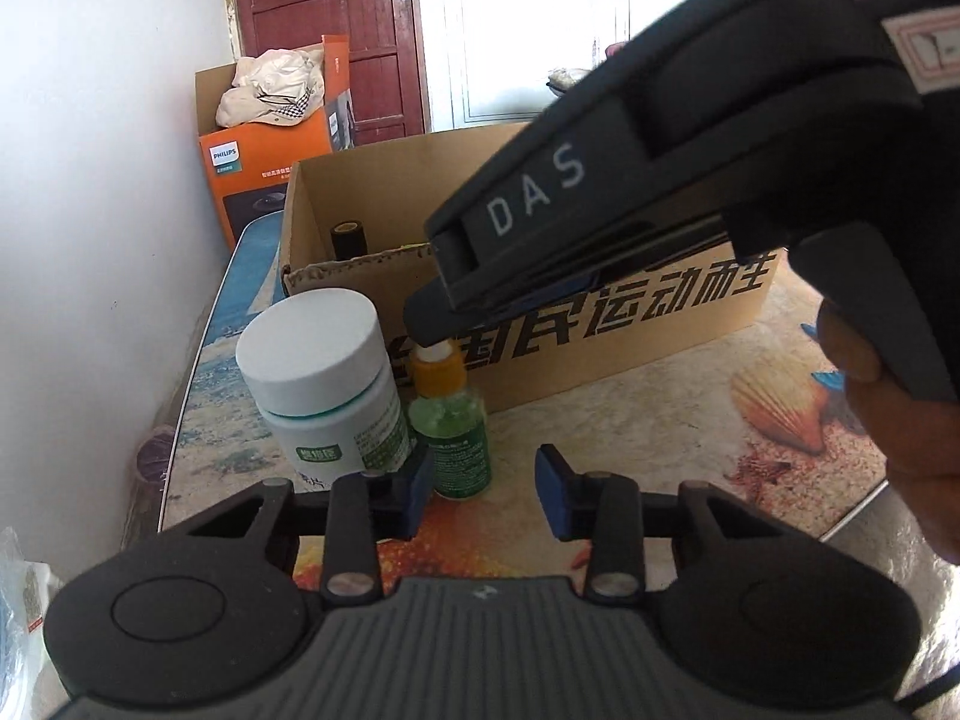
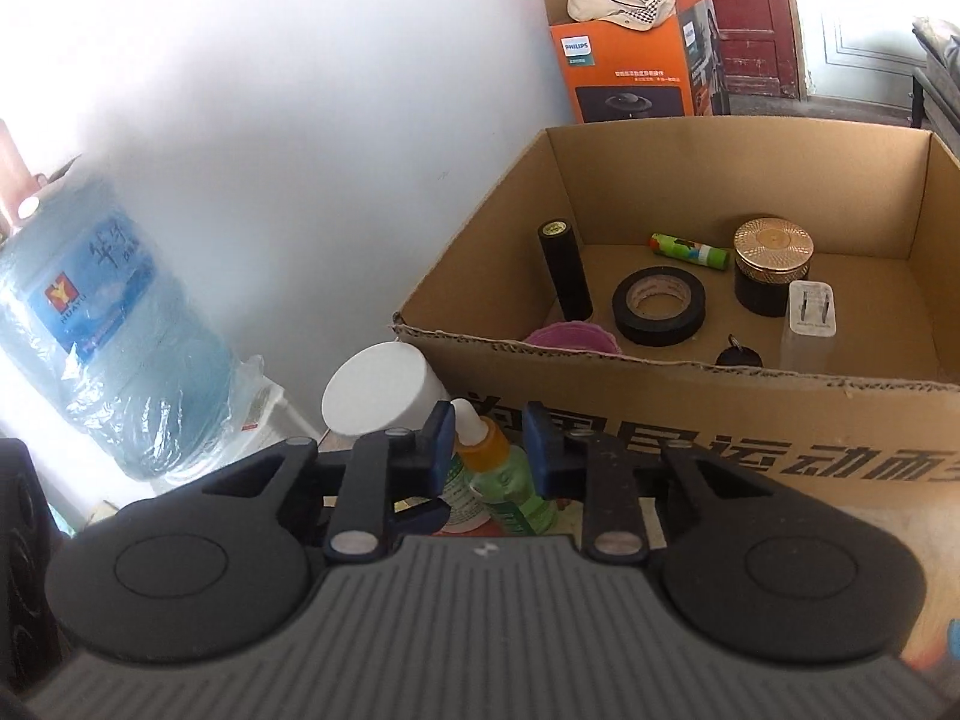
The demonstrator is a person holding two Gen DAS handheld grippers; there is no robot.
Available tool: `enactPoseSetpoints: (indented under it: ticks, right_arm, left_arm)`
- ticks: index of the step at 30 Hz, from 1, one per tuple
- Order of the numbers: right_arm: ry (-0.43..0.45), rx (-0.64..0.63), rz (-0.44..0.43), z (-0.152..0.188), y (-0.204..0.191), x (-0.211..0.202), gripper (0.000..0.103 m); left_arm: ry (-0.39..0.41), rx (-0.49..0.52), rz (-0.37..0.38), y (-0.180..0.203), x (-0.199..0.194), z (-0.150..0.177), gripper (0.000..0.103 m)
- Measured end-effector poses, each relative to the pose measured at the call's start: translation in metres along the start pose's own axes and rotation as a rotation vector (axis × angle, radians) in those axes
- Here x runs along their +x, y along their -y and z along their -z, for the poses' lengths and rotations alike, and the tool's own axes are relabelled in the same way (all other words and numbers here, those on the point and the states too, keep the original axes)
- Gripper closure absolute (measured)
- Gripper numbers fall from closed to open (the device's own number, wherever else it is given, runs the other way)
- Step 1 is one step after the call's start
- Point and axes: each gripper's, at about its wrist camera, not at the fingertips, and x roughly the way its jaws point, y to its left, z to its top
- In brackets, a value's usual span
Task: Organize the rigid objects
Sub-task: 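Move the right gripper to the green dropper bottle with orange cap, then close the right gripper around the green bottle's orange cap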
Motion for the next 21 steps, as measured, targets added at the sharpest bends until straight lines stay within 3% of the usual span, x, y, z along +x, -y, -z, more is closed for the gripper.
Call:
enactPoseSetpoints:
  ticks: [8, 12, 21]
  right_arm:
    - [0.002, -0.065, 0.006, -0.001, -0.011, 0.001, 0.08]
    - [-0.009, -0.079, 0.011, -0.001, -0.011, 0.009, 0.088]
    - [-0.021, 0.012, -0.005, -0.002, 0.012, 0.002, 0.092]
  left_arm:
    - [-0.004, -0.007, -0.024, 0.002, 0.006, 0.002, 0.065]
    - [-0.009, -0.022, -0.029, 0.003, 0.016, -0.002, 0.064]
    - [-0.005, -0.011, -0.006, 0.007, 0.024, -0.002, 0.064]
